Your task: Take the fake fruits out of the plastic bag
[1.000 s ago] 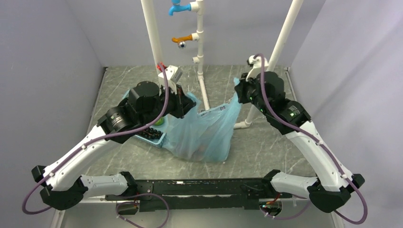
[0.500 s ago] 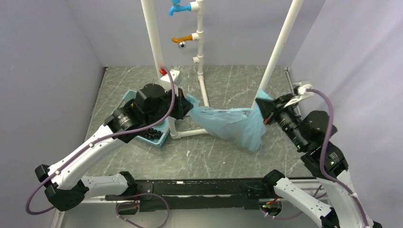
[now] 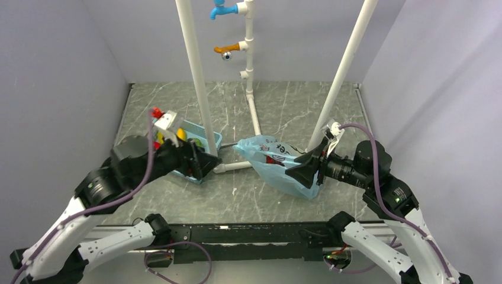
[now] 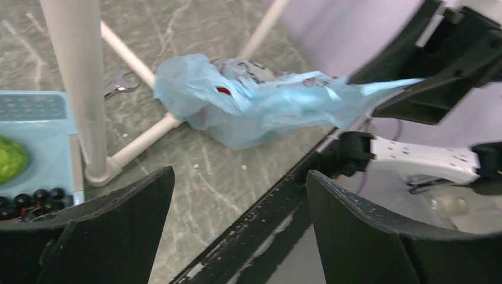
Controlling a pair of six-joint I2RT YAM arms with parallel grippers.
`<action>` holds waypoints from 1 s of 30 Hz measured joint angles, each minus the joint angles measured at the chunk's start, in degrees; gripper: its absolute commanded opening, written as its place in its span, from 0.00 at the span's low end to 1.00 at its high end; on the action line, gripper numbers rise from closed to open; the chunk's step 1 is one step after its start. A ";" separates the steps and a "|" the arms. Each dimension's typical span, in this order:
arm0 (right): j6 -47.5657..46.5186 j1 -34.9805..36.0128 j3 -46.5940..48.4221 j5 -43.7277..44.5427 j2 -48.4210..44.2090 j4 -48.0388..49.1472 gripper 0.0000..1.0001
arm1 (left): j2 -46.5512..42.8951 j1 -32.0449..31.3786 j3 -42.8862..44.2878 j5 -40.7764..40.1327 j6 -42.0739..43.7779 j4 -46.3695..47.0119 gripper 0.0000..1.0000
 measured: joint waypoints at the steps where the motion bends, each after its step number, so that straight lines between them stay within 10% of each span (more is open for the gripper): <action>1: -0.26 0.00 0.39 -1.07 0.00 -0.35 0.82 | -1.88 0.00 -0.37 1.36 -0.35 0.44 0.88; 14: -0.90 0.00 16.65 11.78 11.06 -5.81 0.85 | -0.39 -5.90 -23.41 9.14 -16.70 14.99 0.99; 19: -1.36 0.00 14.91 13.35 14.16 -7.56 0.39 | 14.32 -13.68 -17.00 2.43 -20.96 19.32 0.99; 30: -1.92 0.00 4.83 -4.72 7.85 -9.38 0.22 | 21.49 -15.78 -10.45 -15.17 -34.14 22.77 0.99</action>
